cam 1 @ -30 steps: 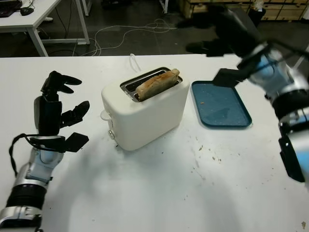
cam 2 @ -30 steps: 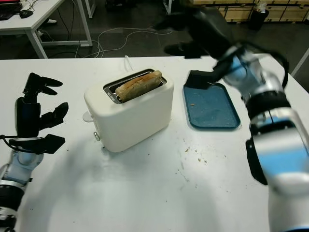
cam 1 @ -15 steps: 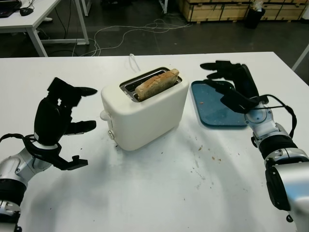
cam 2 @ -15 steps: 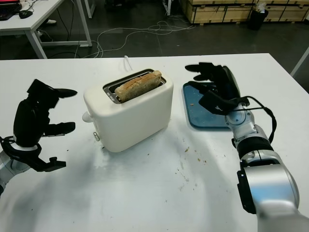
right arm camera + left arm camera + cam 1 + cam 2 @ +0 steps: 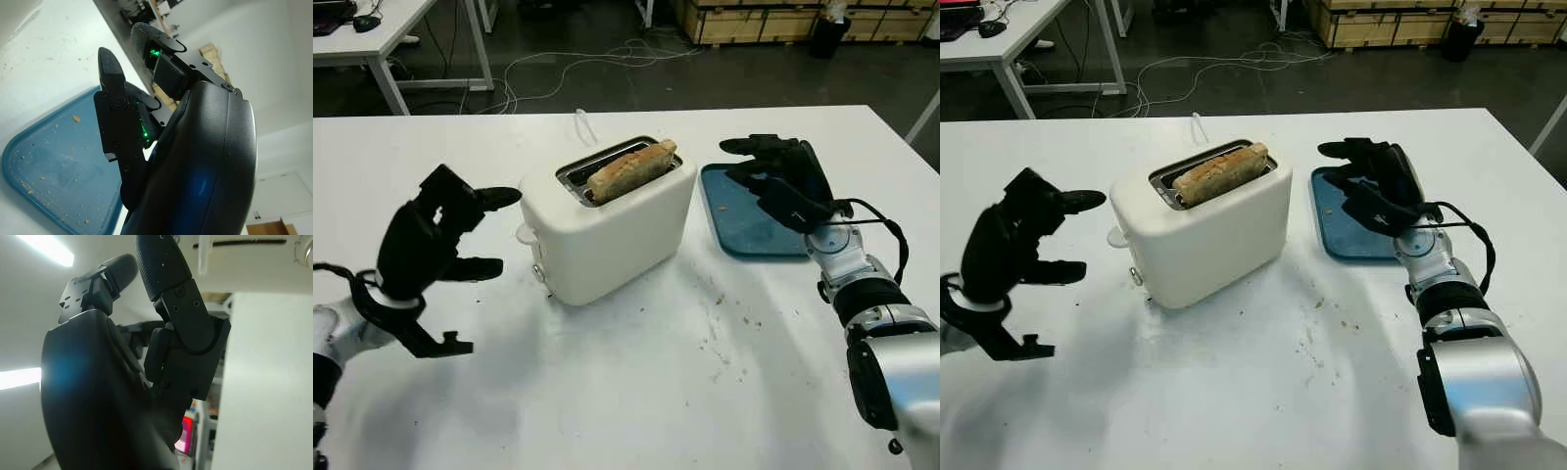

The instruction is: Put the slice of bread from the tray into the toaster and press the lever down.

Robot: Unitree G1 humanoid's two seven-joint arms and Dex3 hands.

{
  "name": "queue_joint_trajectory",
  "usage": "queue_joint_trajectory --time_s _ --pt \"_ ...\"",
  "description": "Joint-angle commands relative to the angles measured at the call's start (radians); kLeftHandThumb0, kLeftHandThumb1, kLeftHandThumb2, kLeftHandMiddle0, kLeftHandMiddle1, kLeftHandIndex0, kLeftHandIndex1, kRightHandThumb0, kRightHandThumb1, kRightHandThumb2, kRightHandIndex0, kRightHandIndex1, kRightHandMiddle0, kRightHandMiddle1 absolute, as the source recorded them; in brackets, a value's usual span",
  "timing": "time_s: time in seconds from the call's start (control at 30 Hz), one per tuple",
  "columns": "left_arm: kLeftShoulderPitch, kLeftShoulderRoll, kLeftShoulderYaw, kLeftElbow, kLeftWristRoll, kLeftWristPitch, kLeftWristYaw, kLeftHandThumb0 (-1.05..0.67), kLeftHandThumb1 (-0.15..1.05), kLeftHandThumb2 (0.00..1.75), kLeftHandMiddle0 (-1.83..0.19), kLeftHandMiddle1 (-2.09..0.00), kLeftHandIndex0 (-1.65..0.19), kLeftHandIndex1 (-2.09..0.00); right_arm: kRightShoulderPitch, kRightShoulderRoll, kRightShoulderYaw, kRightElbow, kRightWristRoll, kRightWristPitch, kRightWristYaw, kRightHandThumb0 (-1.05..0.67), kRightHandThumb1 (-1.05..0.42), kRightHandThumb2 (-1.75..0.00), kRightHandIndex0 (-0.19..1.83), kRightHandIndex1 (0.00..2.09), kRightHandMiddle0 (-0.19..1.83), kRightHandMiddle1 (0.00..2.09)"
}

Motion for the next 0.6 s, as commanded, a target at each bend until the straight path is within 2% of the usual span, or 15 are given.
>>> queue_joint_trajectory --time_s 0.0,0.03,0.1,0.13,0.2,0.37,0.57 --pt "0.028 0.104 0.029 -0.115 -0.258 0.064 -0.266 -1.03 0.92 0.85 -1.08 -1.75 -0.19 -1.61 -0.005 0.007 -0.004 -0.013 0.012 0.025 0.010 -0.26 -0.92 -0.05 0.92 0.27 0.92 0.02" --pt "0.043 0.136 0.043 -0.166 -0.341 0.111 -0.356 -1.04 0.92 0.85 -1.31 -1.75 -0.21 -1.69 -0.003 0.008 -0.005 -0.013 0.012 0.023 0.010 -0.25 -0.92 -0.05 0.92 0.27 0.92 0.02" --pt "0.057 0.201 0.080 -0.262 -0.476 0.209 -0.521 -1.05 0.92 0.84 -1.46 -1.75 -0.29 -1.73 -0.001 0.008 -0.003 -0.015 0.009 0.024 0.008 -0.24 -0.92 -0.04 0.93 0.26 0.92 0.02" --pt "0.056 0.225 0.097 -0.292 -0.527 0.246 -0.592 -1.05 0.92 0.84 -1.45 -1.75 -0.34 -1.74 0.001 0.007 -0.002 -0.016 0.008 0.022 0.008 -0.24 -0.92 -0.05 0.94 0.26 0.92 0.02" --pt "0.058 0.250 0.134 -0.345 -0.594 0.318 -0.705 -1.05 0.92 0.82 -1.31 -1.75 -0.40 -1.74 0.003 0.007 -0.003 -0.017 0.010 0.024 0.010 -0.25 -0.92 -0.05 0.94 0.26 0.92 0.02" --pt "0.056 0.245 0.209 -0.436 -0.649 0.447 -0.906 -1.05 0.92 0.79 -1.28 -1.75 -0.38 -1.74 0.009 0.007 -0.007 -0.020 0.012 0.014 0.007 -0.25 -0.92 -0.04 0.95 0.25 0.93 0.02" --pt "0.043 0.219 0.220 -0.471 -0.631 0.491 -1.070 -1.05 0.92 0.76 -1.35 -1.75 -0.29 -1.68 0.009 0.002 -0.006 -0.023 0.010 0.014 0.005 -0.19 -0.92 -0.04 0.95 0.25 0.94 0.02"
